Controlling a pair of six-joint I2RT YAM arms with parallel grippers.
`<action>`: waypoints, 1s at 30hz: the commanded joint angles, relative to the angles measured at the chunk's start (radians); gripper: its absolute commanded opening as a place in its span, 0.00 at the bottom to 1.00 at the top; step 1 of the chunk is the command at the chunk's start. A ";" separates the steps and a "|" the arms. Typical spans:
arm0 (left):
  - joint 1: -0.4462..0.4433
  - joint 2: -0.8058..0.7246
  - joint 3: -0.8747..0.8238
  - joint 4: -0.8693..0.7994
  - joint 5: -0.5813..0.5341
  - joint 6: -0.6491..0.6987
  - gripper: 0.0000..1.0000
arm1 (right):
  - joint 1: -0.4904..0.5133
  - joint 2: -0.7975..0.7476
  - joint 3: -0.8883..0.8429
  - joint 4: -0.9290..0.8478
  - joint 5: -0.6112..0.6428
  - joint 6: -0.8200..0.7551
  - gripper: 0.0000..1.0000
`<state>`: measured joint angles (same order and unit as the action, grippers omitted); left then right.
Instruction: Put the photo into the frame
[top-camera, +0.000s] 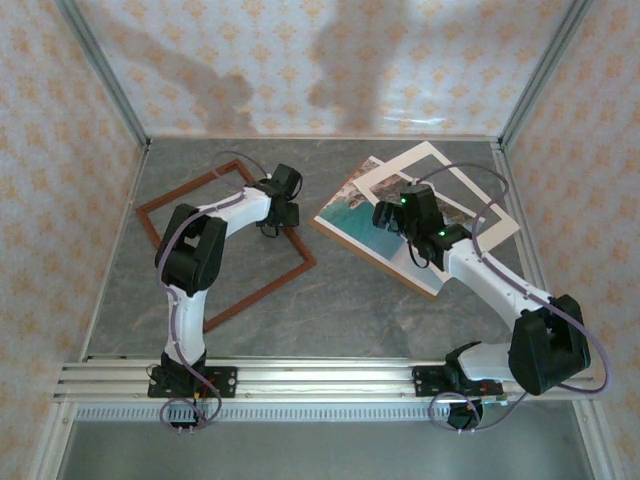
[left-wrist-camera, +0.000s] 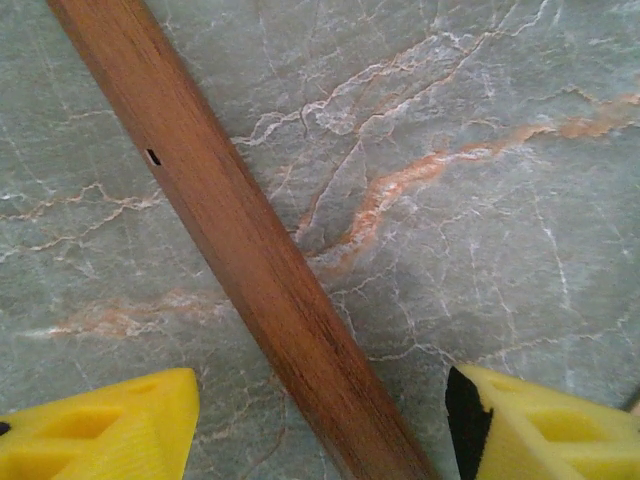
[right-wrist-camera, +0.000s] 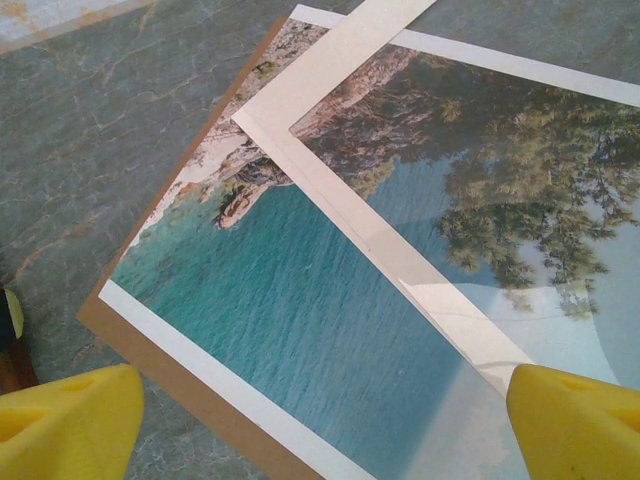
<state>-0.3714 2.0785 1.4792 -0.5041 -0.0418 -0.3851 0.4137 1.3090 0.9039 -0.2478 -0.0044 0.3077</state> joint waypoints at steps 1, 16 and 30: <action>0.002 0.018 0.051 -0.059 -0.029 0.027 0.63 | 0.004 0.031 0.026 -0.028 0.011 0.014 0.94; -0.040 -0.006 -0.043 0.001 0.081 0.021 0.42 | 0.006 0.081 0.058 -0.056 0.036 0.011 0.95; -0.217 -0.061 -0.120 0.010 0.116 0.083 0.27 | 0.005 0.048 0.073 -0.125 0.149 -0.036 0.99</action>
<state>-0.5762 2.0285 1.3834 -0.4603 0.0269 -0.3477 0.4137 1.3808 0.9485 -0.3408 0.0998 0.2844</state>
